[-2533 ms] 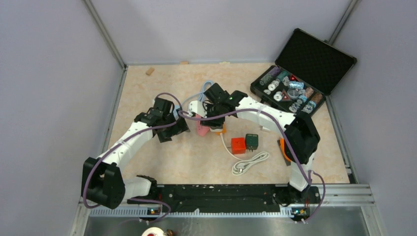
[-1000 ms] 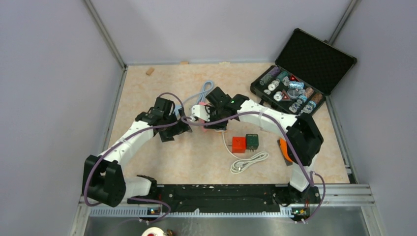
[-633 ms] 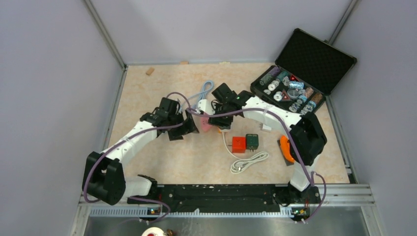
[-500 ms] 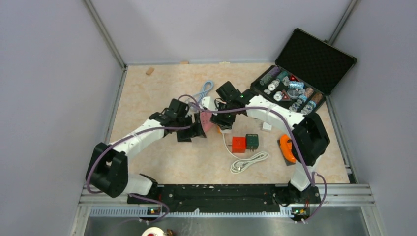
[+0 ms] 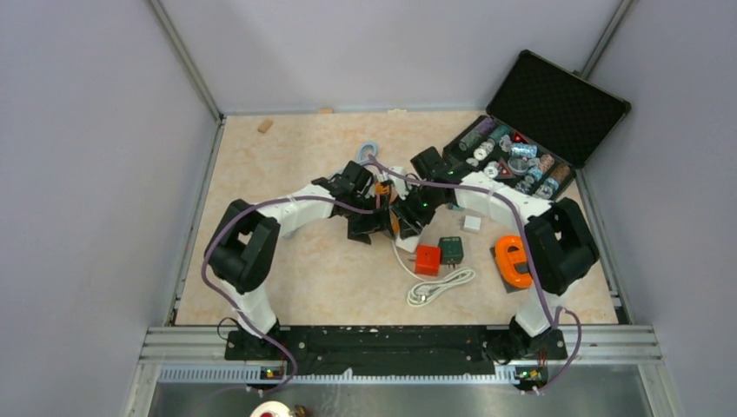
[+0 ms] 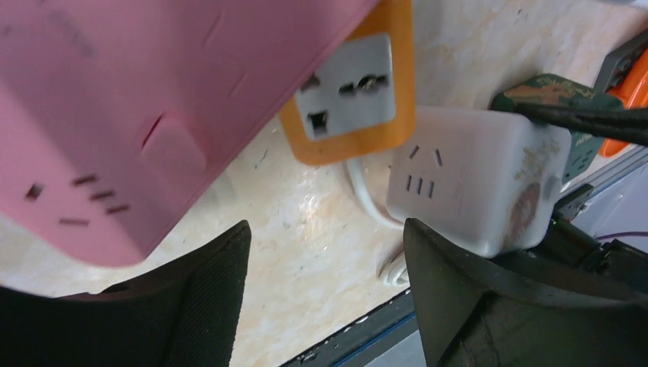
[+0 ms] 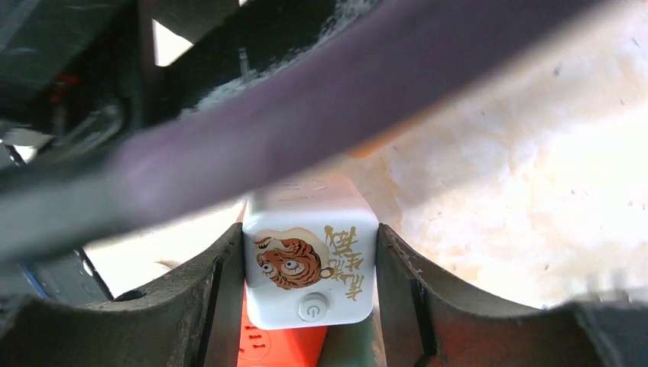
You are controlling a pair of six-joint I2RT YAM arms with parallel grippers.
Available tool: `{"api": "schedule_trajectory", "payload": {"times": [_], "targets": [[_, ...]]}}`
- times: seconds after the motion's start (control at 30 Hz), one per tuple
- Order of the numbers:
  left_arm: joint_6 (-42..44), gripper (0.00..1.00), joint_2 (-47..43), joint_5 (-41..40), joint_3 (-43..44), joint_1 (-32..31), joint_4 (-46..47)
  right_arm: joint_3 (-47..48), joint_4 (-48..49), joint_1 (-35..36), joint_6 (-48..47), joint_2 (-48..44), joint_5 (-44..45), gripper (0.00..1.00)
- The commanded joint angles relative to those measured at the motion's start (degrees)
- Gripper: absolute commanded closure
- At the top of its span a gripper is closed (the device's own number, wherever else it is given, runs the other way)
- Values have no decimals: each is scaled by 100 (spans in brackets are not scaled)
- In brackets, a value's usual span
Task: Insert the plug
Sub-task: Move the socket to the center of the board.
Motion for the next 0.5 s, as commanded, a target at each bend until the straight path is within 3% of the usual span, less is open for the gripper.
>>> {"api": "schedule_trajectory", "payload": {"times": [0.0,0.23,0.47], "targets": [[-233,26,478,-182,593,-170,-2,-289,763,-303,893,-905,7,100],[-261,35,1101,-550,1251,-432,-211,-362,1076,-484,1316,-1820,1102,100],[81,62,1623,-1204,1929,-561,-1034,-204,873,-485,1712,-1976,1493,100]]}}
